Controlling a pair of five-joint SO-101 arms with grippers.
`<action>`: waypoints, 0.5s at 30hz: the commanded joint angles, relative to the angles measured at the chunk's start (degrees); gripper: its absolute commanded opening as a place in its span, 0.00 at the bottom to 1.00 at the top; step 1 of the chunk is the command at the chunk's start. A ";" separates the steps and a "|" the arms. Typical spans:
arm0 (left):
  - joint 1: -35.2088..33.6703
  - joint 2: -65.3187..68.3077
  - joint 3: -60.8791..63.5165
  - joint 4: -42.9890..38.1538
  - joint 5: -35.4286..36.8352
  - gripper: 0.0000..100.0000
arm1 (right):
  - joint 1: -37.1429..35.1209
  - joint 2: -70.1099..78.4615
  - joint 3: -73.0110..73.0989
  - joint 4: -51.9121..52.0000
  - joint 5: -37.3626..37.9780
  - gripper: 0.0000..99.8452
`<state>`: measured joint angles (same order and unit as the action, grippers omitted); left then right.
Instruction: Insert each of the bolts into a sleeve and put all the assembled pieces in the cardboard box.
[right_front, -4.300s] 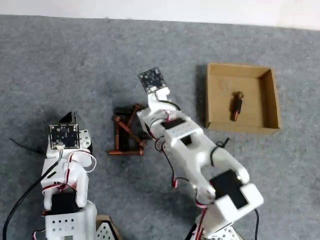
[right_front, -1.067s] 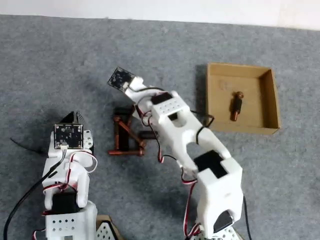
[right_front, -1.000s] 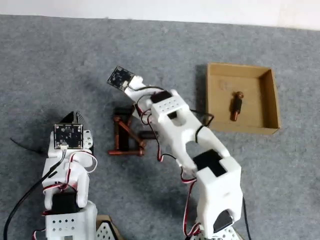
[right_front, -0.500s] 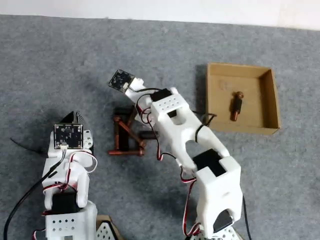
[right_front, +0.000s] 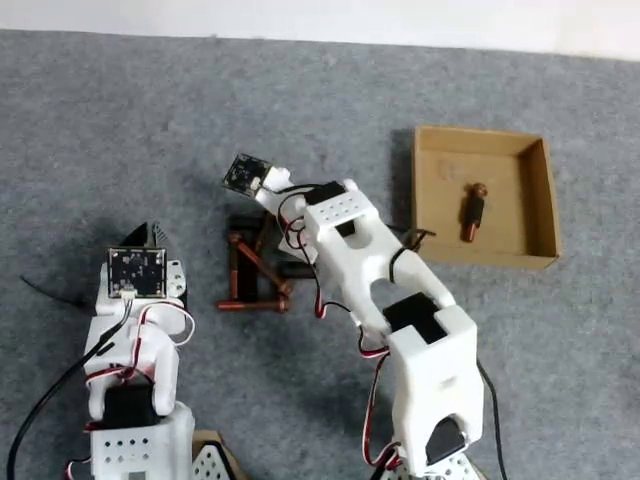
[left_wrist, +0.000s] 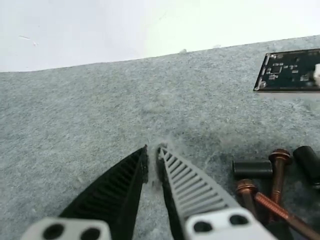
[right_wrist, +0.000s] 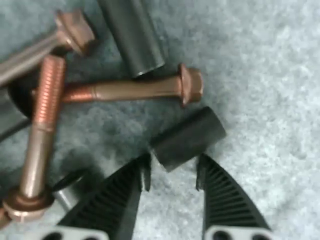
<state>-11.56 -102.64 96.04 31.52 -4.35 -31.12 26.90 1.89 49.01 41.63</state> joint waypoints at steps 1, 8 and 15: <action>0.66 -0.13 1.19 -1.14 -0.44 0.05 | 0.48 0.31 -0.13 -0.22 0.09 0.14; 0.66 -0.13 1.19 -1.14 -0.44 0.05 | 0.31 -0.22 -0.48 -0.13 -9.93 0.14; 0.66 -0.13 1.19 -1.14 -0.44 0.05 | -3.21 -0.31 -1.01 5.49 -15.38 0.14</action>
<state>-11.56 -102.64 96.04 31.52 -4.35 -31.74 26.99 0.92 51.21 31.34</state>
